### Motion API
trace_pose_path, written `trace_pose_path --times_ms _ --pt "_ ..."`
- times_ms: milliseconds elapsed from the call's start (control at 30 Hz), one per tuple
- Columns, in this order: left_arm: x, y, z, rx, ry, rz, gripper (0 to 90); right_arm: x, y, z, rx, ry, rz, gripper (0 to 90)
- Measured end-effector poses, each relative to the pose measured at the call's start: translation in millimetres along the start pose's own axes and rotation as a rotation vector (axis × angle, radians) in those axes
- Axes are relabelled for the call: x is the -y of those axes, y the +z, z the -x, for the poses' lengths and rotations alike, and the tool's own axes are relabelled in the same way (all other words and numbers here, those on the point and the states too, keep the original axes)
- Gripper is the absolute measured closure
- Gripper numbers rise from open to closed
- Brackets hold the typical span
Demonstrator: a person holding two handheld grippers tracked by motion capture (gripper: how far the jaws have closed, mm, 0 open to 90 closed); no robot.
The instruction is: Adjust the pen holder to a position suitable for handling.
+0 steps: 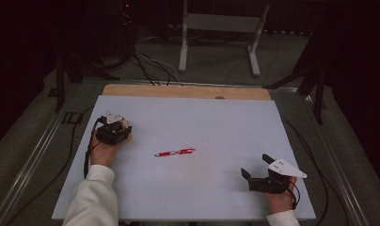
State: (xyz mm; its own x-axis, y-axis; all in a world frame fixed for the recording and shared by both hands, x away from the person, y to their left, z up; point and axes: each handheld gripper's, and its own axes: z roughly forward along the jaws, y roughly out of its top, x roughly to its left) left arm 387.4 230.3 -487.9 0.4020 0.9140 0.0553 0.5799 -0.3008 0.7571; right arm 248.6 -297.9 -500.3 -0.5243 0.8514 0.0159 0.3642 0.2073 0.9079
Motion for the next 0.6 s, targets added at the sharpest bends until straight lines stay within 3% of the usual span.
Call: trace_pose_path --times_ms 300,600 --pt "0.3 -1.2 1.1 0.007 0.013 0.002 65.1 0.0 0.2 -0.1 0.001 -0.001 -0.002 0.2" --pt "-2.3 -0.1 11.2 0.050 0.029 0.019 65.3 0.1 0.2 0.1 0.002 0.000 -0.002 0.2"
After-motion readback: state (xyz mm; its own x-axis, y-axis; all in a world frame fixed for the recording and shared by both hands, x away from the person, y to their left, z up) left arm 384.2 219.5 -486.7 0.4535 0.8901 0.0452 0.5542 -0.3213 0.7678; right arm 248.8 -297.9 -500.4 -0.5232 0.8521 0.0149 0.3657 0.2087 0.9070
